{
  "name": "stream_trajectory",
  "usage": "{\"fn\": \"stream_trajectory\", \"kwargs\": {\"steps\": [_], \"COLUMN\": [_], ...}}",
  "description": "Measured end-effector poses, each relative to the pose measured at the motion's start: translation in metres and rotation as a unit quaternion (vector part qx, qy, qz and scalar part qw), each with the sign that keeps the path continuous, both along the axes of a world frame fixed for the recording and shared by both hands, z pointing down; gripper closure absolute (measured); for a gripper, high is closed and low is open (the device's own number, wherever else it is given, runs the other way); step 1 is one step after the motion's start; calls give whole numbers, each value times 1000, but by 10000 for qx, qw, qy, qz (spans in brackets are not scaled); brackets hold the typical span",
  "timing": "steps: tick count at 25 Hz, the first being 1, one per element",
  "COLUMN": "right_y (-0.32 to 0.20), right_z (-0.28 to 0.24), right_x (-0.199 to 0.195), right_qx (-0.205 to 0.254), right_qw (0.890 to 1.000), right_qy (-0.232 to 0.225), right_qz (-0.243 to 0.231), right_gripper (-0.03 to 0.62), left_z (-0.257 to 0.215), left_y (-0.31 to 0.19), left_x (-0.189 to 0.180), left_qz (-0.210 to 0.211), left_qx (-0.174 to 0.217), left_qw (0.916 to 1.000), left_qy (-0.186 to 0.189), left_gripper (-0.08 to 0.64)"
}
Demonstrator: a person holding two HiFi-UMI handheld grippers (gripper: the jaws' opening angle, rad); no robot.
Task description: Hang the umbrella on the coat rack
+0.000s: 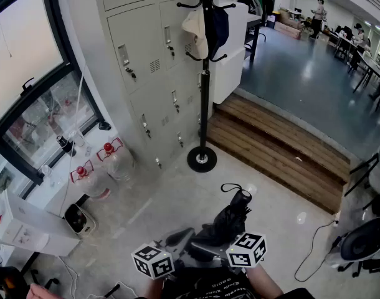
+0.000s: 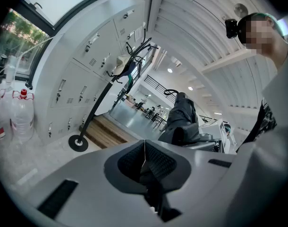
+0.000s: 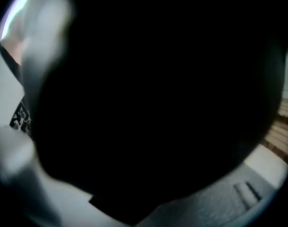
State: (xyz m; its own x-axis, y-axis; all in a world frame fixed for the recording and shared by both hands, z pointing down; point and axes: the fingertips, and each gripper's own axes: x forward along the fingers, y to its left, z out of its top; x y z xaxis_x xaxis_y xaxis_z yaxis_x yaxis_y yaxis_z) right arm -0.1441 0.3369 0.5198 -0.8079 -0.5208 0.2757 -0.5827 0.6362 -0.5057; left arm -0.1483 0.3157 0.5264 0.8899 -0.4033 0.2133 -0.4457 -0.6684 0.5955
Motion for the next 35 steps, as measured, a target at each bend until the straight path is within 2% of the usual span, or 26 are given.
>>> {"fn": "stream_trajectory", "kwargs": {"steps": [8, 12, 15, 18, 20, 22, 25, 27, 32, 35], "right_y": [3, -8, -23, -41, -56, -68, -85, -98, -130, -150], "right_z": [11, 18, 27, 39, 43, 40, 34, 33, 34, 35], "right_x": [1, 8, 16, 26, 34, 38, 40, 43, 48, 49], "right_qx": [-182, -304, -366, -255, -112, -15, 11, -23, -105, -120], "right_qw": [9998, 9994, 9978, 9913, 9837, 9799, 9803, 9793, 9736, 9719], "right_qy": [34, 68, 280, 970, 1404, 1531, 1427, 1440, 1552, 1513], "right_qz": [9, 177, 467, 855, 1119, 1275, 1365, 1420, 1673, 1800], "right_gripper": [295, 290, 282, 282, 284, 285, 285, 285, 285, 285], "left_z": [13, 21, 32, 41, 42, 39, 33, 33, 37, 35], "left_y": [4, -8, -26, -46, -61, -73, -90, -100, -128, -147], "left_x": [1, 3, 3, 2, 3, 4, 6, 8, 8, 8], "left_qz": [-68, -288, -594, -982, -1204, -1325, -1329, -1347, -1631, -1651], "left_qx": [-272, -299, -172, 64, 183, 210, 250, 265, 214, 202], "left_qw": [9996, 9991, 9962, 9863, 9799, 9784, 9801, 9788, 9695, 9696], "left_qy": [0, -130, -610, -1327, -1579, -1573, -1450, -1521, -1819, -1794], "left_gripper": [547, 548, 548, 548, 547, 548, 548, 547, 547, 548]}}
